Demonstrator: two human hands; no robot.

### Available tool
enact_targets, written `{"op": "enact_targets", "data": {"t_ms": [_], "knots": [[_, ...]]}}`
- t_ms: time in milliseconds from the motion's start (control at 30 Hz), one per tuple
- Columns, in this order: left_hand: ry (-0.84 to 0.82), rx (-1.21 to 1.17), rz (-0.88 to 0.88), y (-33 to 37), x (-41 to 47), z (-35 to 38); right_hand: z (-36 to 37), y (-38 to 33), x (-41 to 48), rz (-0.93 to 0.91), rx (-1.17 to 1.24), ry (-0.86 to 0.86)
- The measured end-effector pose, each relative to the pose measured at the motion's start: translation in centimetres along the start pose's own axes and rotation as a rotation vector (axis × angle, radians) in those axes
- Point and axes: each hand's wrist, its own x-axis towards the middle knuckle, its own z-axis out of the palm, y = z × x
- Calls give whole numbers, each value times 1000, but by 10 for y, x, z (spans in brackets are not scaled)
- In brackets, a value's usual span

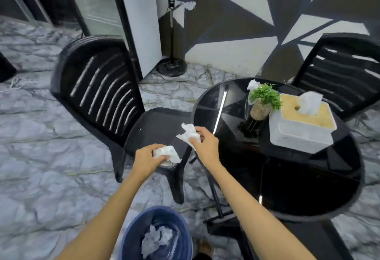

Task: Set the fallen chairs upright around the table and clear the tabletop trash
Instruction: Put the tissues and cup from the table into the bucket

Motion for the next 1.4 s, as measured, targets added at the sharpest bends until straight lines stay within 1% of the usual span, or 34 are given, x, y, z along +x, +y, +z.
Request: {"op": "enact_targets", "data": {"t_ms": [100,200,300,400,600,700,767,867,1000,1100,1200,1400], "knots": [[-2,16,-50,-48,-48,-11,32,31,-60,78,-36,-57],[-45,53,-126,-101,-89,-10,63,77,-111,190,-104,-129],[-58,46,-227,-158,-119,4,88,128,-148,308,-165,-197],[-61,46,-315,-216,-140,29,110,184,-174,388,-223,-242],[-72,54,-433,-332,-157,95,155,305,-202,455,-286,-305],[-118,81,-431,-366,-159,117,170,349,-212,466,-282,-384],[-110,89,-439,-373,-159,121,174,361,-220,462,-313,-398],[-111,75,-446,-362,-157,115,170,351,-222,436,-314,-373],[-152,-15,-412,-304,-149,84,146,293,-211,433,-313,-367],[-142,-31,-333,-237,-140,54,119,229,-196,391,-257,-337],[-140,-48,-238,-161,-126,24,89,155,-174,297,-264,-299],[-132,-78,14,-3,-94,-23,19,10,-125,83,-207,-113]]}}
